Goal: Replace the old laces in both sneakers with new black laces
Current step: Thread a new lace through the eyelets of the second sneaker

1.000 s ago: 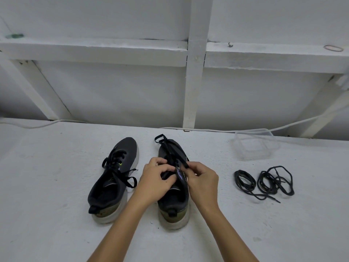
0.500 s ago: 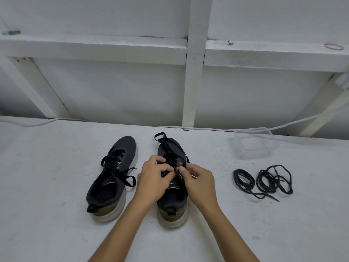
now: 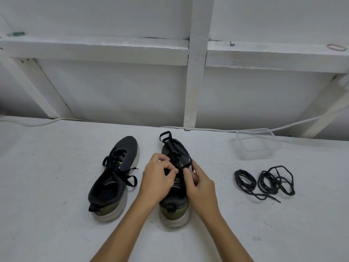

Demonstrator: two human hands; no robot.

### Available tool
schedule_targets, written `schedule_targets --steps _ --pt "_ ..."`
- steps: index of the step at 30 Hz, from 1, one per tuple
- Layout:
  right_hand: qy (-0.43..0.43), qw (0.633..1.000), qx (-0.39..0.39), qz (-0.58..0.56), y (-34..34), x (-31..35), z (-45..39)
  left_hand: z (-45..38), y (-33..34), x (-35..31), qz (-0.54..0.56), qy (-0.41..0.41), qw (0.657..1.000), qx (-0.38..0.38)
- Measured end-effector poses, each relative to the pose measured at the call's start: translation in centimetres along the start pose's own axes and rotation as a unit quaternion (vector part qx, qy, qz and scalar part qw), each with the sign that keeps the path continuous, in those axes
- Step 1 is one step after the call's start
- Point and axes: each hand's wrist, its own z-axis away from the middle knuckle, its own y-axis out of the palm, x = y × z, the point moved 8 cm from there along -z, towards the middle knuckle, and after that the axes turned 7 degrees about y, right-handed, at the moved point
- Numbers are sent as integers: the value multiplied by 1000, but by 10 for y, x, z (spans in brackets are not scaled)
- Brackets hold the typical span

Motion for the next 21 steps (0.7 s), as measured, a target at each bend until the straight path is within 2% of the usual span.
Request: schedule_targets --steps 4,7,9,13,17,20,21 --pt "31 999 -4 7 -12 5 -13 -2 2 -13 -28 14 998 -46" --pt "66 998 -3 -7 -11 -5 -11 -2 9 -16 -28 16 999 -32" --pt "49 998 -24 8 -13 -9 -8 -4 7 -19 -5 29 999 -19" --pt "27 998 -48 31 -14 -7 -5 -4 -6 -8 163 7 986 33" --pt "27 998 -43 46 -11 -3 -4 4 -34 3 230 0 971 -57" --pt "32 998 -40 40 -10 -1 -4 5 -38 10 377 -76 918 -102" --pt "34 998 -38 33 -9 0 -4 5 -36 11 385 -97 913 -98"
